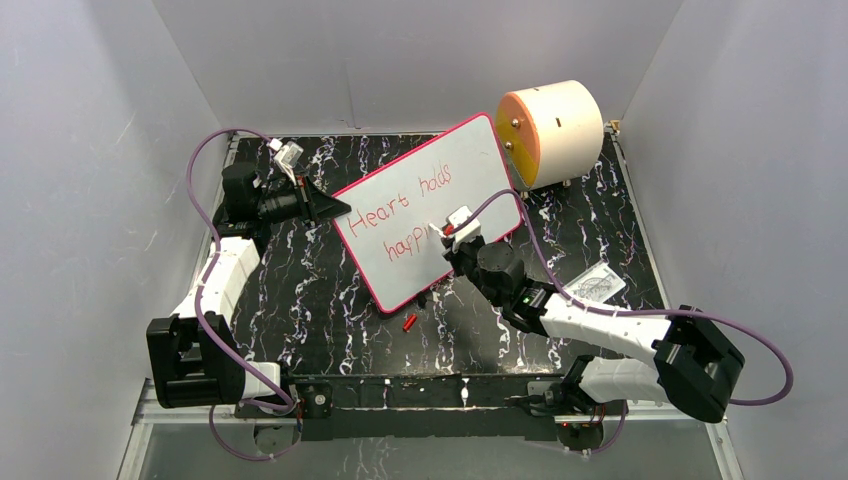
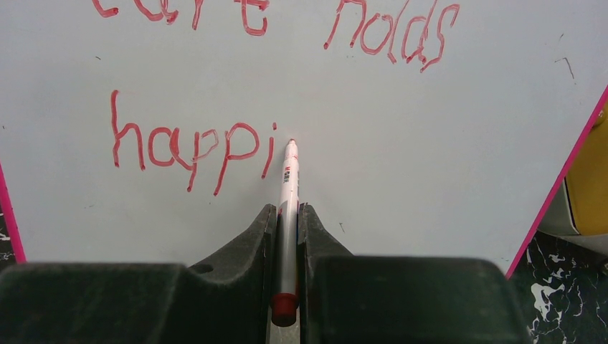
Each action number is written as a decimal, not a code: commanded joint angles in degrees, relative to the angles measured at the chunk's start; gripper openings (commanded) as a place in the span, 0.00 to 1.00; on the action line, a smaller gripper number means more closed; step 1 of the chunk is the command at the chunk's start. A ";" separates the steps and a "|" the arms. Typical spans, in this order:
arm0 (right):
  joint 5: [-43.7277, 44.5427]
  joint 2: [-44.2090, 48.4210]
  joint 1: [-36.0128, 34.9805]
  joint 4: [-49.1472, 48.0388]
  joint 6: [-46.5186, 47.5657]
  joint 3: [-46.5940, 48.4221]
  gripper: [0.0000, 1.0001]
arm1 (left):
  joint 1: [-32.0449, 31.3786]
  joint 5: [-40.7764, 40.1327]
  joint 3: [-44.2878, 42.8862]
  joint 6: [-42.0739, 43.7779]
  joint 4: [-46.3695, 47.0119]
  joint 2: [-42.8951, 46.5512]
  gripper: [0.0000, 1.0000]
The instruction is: Write a sentence on the whiteboard
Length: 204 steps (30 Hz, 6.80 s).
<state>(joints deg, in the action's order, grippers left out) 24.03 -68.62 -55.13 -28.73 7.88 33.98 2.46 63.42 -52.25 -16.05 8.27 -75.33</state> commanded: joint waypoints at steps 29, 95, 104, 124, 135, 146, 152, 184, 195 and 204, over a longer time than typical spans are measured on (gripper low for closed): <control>-1.47 1.56 0.21 4.27 -1.35 1.26 0.00 | -0.61 1.86 -0.75 1.98 -3.79 -0.69 0.00; 4.70 4.53 1.16 -0.46 -0.15 0.11 0.00 | -0.58 1.44 -0.72 2.08 -3.79 -0.43 0.00; 1.76 5.24 3.61 -2.28 -0.99 -0.49 0.00 | -0.66 1.53 -0.67 2.17 -3.88 -0.52 0.00; -1.24 2.11 4.96 -2.14 -2.11 -0.02 0.00 | -0.59 1.54 -0.66 2.15 -3.97 -0.65 0.00; -0.80 0.36 5.36 -1.64 -1.99 0.54 0.00 | -0.55 1.80 -0.68 2.26 -3.97 -0.70 0.00; 1.34 0.33 5.73 -2.81 -1.51 -0.01 0.00 | -0.55 1.84 -0.75 2.17 -3.97 -0.78 0.00; 1.80 0.25 5.94 -3.88 -1.13 0.00 0.00 | -0.58 1.85 -0.73 2.17 -3.97 -0.78 0.00; -5.10 1.43 6.10 -1.17 -1.13 0.53 0.00 | -0.61 2.05 -0.75 1.99 -3.97 -0.89 0.00; -5.49 2.44 6.13 3.34 -1.81 0.00 0.00 | -0.64 1.93 -0.74 1.99 -3.92 -0.87 0.00; -3.35 1.58 6.15 4.21 -0.69 0.16 0.00 | -0.59 1.97 -0.74 1.99 -4.05 -0.87 0.00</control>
<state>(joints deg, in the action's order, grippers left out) 19.59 -66.81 -49.12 -26.24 6.90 33.19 2.52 63.86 -52.62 -15.62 7.44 -75.57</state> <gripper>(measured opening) 0.198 0.057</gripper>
